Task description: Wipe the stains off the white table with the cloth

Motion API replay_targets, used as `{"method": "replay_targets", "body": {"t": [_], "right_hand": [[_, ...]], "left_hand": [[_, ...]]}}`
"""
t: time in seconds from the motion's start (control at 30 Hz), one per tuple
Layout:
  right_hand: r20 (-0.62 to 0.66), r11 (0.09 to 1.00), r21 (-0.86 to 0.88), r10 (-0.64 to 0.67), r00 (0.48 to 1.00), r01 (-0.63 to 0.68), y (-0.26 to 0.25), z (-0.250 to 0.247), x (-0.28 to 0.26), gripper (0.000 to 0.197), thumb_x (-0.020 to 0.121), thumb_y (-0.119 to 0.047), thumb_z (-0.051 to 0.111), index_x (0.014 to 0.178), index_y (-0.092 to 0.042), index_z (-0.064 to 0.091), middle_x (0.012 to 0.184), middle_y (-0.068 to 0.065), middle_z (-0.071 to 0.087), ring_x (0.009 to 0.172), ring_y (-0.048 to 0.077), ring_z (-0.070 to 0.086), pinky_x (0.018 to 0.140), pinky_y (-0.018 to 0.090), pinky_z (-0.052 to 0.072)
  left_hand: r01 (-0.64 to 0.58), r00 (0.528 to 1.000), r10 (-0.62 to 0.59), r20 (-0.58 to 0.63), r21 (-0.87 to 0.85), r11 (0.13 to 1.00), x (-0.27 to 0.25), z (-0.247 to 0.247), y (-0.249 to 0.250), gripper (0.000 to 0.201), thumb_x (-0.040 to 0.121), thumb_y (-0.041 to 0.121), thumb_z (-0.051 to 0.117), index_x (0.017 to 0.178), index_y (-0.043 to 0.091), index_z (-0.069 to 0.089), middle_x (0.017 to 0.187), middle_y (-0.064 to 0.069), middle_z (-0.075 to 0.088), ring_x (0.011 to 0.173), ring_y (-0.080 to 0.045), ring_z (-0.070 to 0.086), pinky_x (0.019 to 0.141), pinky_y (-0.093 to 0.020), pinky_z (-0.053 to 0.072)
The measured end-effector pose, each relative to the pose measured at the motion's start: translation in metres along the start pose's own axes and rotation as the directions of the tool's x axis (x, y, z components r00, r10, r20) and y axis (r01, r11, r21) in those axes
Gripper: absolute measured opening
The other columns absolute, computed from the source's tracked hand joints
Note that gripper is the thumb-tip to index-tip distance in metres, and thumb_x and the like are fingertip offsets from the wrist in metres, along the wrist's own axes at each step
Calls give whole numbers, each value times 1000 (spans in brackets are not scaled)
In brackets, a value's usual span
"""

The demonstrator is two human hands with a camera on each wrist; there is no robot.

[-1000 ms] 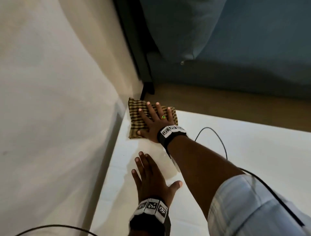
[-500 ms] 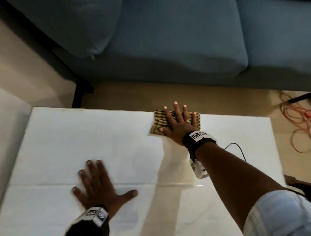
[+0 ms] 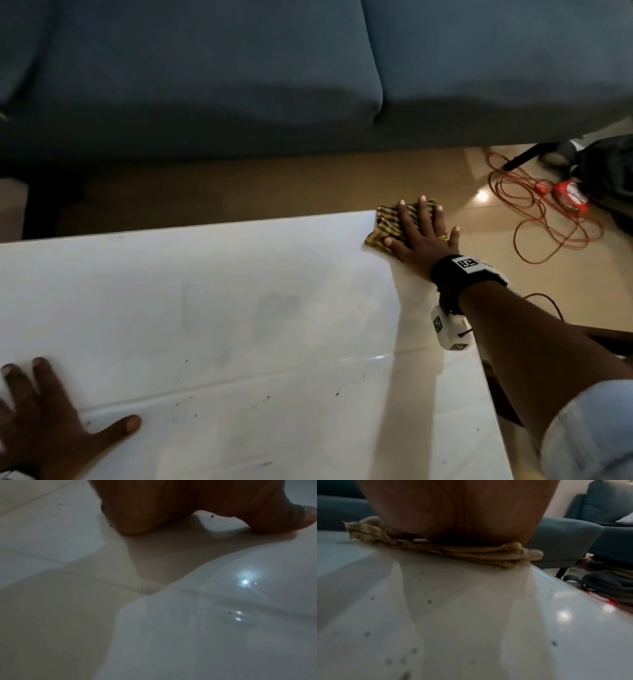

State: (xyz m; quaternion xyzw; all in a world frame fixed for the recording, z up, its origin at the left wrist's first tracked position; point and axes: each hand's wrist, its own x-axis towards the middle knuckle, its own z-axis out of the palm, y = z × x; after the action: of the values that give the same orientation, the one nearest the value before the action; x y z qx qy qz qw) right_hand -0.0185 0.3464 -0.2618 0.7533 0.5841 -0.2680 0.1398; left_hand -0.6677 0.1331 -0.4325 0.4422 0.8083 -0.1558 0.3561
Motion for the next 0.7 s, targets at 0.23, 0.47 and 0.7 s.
{"method": "replay_targets", "body": {"t": [0.23, 0.47, 0.7], "right_hand": [[-12, 998, 11, 70, 997, -70, 14, 27, -29, 82, 89, -78, 26, 152, -46, -16, 162, -4, -30, 150, 29, -24, 118, 62, -7], [-86, 992, 13, 122, 989, -122, -36, 59, -58, 92, 74, -81, 13, 153, -45, -17, 163, 5, -28, 150, 34, -23, 117, 61, -9], [-73, 999, -28, 40, 997, -42, -150, 94, -92, 83, 89, -76, 24, 154, -43, -15, 161, 5, -32, 148, 34, -27, 118, 60, -11]], "left_hand": [[-29, 996, 29, -85, 5, 1000, -106, -77, 93, 172, 15, 103, 40, 156, 19, -13, 164, -17, -10, 148, -50, 4, 111, -76, 16], [-2, 998, 8, -69, 84, 996, -137, -97, 123, 164, 36, 91, 69, 145, 29, -38, 155, 2, -44, 149, -35, -23, 112, -73, 9], [-75, 996, 75, -43, -2, 997, -141, -104, 116, 156, 36, 101, 47, 141, 31, -44, 148, 4, -52, 146, -32, -33, 114, -71, 3]]}}
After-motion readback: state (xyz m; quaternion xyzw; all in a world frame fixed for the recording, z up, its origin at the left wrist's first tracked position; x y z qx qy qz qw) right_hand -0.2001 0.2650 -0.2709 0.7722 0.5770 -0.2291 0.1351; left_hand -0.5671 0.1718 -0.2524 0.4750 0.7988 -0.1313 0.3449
